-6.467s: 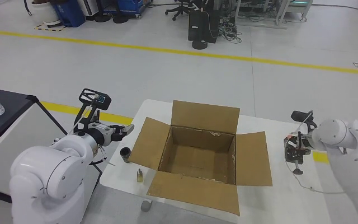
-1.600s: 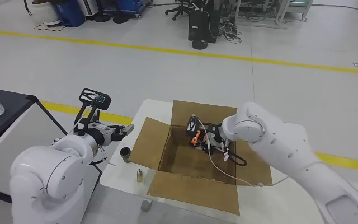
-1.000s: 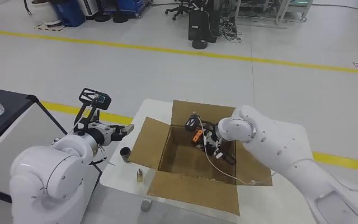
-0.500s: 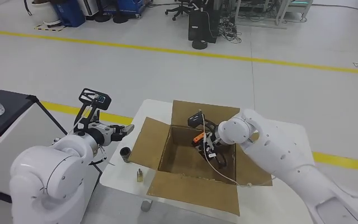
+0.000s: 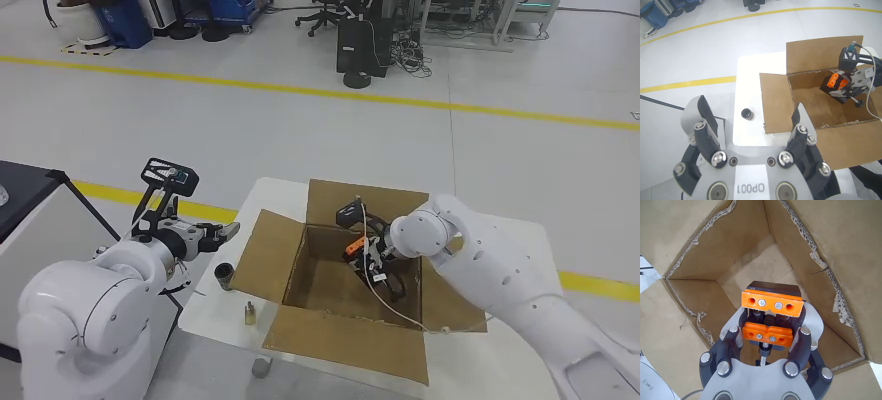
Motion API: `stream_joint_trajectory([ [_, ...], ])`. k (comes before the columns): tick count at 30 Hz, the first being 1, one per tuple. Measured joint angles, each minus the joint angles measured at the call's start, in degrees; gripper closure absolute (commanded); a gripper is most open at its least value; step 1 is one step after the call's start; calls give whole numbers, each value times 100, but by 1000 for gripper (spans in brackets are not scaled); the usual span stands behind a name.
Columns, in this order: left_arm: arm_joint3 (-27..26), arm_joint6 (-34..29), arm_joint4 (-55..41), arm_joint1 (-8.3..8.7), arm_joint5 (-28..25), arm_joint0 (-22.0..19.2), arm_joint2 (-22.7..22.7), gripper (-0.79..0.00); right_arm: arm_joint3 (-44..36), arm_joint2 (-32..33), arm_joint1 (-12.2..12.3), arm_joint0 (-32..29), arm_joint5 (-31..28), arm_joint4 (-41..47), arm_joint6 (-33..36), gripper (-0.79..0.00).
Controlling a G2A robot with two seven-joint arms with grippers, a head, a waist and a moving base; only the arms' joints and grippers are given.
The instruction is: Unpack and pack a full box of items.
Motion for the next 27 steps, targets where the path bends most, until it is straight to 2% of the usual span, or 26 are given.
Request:
stream_joint_trajectory([
  [13, 0, 0, 0, 0, 0, 0, 0, -785, -444, 305, 81, -495, 1805, -391, -16, 0],
  [22, 0, 0, 0, 0, 0, 0, 0, -785, -742, 536, 149, -815, 2695, -619, 8, 0],
  [27, 0, 0, 0, 0, 0, 0, 0, -785, -614, 614, 143, -896, 2864, -653, -46, 0],
])
